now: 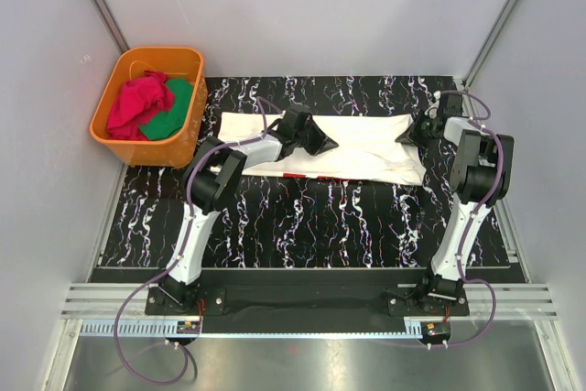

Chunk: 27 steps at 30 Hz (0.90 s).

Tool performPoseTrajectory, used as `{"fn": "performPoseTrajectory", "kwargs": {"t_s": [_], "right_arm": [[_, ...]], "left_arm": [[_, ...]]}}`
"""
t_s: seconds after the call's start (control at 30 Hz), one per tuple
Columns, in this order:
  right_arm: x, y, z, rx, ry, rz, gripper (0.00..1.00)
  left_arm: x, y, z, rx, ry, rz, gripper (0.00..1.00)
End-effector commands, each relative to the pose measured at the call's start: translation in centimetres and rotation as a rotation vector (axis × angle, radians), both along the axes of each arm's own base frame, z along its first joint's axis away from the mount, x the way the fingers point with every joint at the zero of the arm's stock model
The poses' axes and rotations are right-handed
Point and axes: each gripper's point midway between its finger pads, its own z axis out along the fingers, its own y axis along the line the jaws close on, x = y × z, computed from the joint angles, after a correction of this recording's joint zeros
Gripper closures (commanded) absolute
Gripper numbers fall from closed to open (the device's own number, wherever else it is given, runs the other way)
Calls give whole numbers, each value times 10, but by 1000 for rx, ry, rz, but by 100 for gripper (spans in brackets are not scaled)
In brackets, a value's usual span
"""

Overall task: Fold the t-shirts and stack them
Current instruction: Fold the tshirt

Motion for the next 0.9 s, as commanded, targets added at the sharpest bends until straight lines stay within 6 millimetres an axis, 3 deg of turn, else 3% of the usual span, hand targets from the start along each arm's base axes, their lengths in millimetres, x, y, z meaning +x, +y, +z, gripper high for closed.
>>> {"fn": "performPoseTrajectory", "kwargs": {"t_s": [0.0, 0.2, 0.5, 0.67, 0.7, 0.77, 0.87], "right_arm": [[7, -20, 23, -62, -62, -58, 100], [10, -15, 20, -17, -46, -50, 100], [11, -17, 17, -22, -32, -55, 100], [12, -15, 16, -13, -26, -47, 98], [13, -14, 16, -9, -28, -43, 95], [12, -13, 17, -3, -25, -43, 89], [8, -16, 21, -19, -3, -51, 76]], "left_arm": [[10, 2, 35, -34, -99, 4, 100], [-1, 5, 33, -37, -84, -5, 100], [-5, 10, 5, -3, -19, -14, 100], [-3, 6, 11, -14, -54, -46, 100], [-4, 5, 14, -21, -64, -60, 91], [-4, 4, 24, -31, -98, -67, 88], [-5, 8, 31, -14, -126, -73, 69]]}}
